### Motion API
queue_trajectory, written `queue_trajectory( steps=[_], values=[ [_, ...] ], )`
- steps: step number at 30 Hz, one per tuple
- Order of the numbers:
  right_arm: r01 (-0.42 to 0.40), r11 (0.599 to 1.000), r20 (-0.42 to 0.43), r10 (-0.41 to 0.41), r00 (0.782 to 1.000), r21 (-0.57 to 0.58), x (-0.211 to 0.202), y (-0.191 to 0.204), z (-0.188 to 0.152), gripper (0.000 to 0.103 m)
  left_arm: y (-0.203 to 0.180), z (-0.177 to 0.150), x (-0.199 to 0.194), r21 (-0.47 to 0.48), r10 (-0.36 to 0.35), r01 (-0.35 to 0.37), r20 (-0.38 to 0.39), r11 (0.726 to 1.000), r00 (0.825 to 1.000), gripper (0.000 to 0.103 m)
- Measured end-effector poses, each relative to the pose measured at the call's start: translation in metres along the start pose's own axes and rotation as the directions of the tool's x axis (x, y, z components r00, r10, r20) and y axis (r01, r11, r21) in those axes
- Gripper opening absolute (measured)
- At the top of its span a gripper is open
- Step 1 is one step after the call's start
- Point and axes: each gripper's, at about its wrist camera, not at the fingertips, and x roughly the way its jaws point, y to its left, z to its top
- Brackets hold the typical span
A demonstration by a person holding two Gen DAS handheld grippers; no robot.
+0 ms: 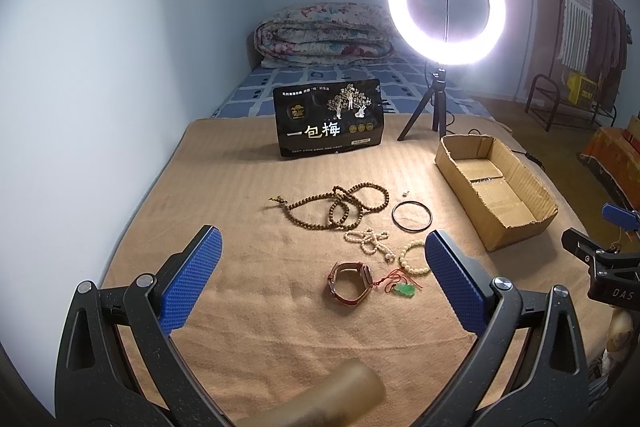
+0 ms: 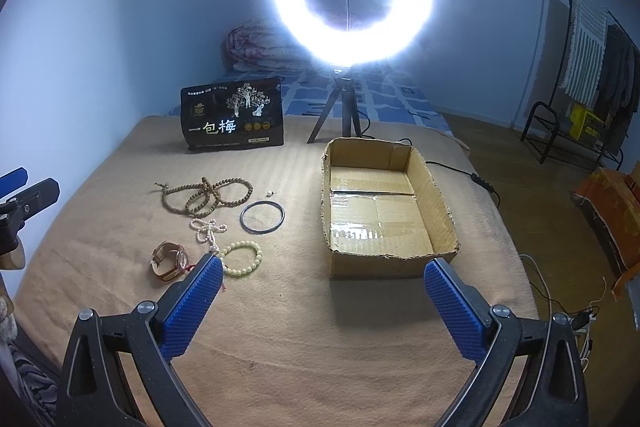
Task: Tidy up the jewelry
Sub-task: 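Move left gripper to the brown leather watch while right gripper approaches the pale green bead bracelet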
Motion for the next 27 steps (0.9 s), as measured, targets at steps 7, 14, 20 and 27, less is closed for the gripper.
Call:
queue_trajectory(
  steps=[7,14,20,27],
  values=[
    [-0.094,0.996,-0.012,0.094,0.996,-0.011,0.011,0.005,0.001,0.096,0.003,0.004,0.017,-0.004,-0.005,0.005,-0.063,1.000,0.998,0.103],
    [-0.161,0.986,-0.084,0.156,0.984,-0.053,0.035,0.020,0.004,0.082,0.014,0.005,0.047,-0.041,-0.037,0.031,-0.173,0.999,0.984,0.092],
    [-0.231,0.972,-0.179,0.219,0.959,-0.050,0.065,0.034,0.007,0.073,0.015,-0.008,0.083,-0.100,-0.110,0.082,-0.315,0.992,0.943,0.071],
    [-0.270,0.963,-0.302,0.257,0.918,0.000,0.115,0.046,0.002,0.060,0.015,-0.015,0.117,-0.125,-0.132,0.089,-0.396,0.988,0.909,0.057]
  ],
)
